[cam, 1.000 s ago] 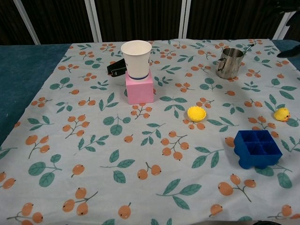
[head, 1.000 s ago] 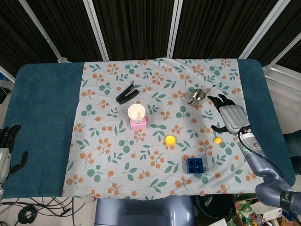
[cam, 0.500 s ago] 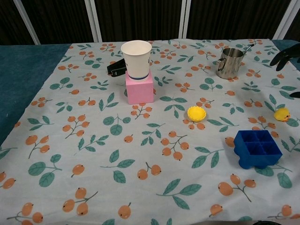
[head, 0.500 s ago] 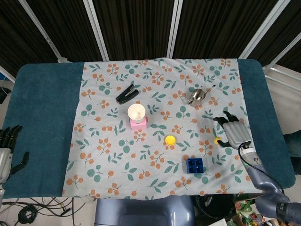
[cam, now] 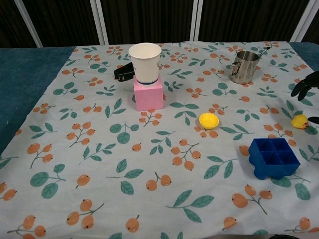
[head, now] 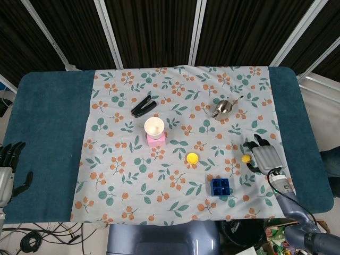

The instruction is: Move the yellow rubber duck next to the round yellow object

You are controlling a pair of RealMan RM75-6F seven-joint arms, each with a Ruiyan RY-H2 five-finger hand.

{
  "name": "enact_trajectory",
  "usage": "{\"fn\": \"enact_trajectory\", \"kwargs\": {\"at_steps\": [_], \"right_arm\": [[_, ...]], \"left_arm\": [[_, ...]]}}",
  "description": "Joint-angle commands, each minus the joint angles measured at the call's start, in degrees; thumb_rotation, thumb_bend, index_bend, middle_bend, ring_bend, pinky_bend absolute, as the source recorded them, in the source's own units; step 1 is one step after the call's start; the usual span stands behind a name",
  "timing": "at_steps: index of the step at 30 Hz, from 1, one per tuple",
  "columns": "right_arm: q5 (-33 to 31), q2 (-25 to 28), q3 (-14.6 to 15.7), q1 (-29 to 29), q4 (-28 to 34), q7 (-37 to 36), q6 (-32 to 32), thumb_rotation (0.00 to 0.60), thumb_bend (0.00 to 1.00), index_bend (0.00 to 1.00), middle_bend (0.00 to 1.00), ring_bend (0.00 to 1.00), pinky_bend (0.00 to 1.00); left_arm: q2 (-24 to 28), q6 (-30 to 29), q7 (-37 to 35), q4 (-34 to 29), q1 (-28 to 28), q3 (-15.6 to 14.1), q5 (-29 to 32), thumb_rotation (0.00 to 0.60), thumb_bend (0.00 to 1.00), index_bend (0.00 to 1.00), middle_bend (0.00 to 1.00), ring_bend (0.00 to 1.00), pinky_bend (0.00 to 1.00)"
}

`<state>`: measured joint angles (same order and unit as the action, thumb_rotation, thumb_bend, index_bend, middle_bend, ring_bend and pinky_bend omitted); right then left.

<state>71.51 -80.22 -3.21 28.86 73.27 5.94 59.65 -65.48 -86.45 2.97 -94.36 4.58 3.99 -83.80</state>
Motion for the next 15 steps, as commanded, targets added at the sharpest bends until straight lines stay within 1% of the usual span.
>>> {"fn": "enact_trajectory", "kwargs": {"at_steps": [1,9,15], "right_arm": [[0.6,-1.6,0.1,-0.4,-2.1,-0.7,0.1,0.600,0.26,0.31,0.29,0.03,0.16],[0.5,-3.4,0.0,-0.8,-5.6,-2.2,-1.4,0.600,0.26,0.33,0.32,0.03,0.16],[1.1,-4.7,0.2,-1.0,-8.0,-3.3,-2.2,0.600,0.26,0.36,0.34,0.05,0.16]], "left_arm": [[-0.1,-0.1,0.0,0.0,0.0,0.1,0.0,0.600,0.43,0.00,0.07,0.00,0.00],[-0.2,-0.1,0.5,0.0,0.0,0.1,0.3,0.600,0.43,0.00,0.07,0.00,0.00],[-0.3,0.0,0.8,-0.1,0.0,0.1,0.4,0.600,0.43,0.00,0.07,0.00,0.00]]}}
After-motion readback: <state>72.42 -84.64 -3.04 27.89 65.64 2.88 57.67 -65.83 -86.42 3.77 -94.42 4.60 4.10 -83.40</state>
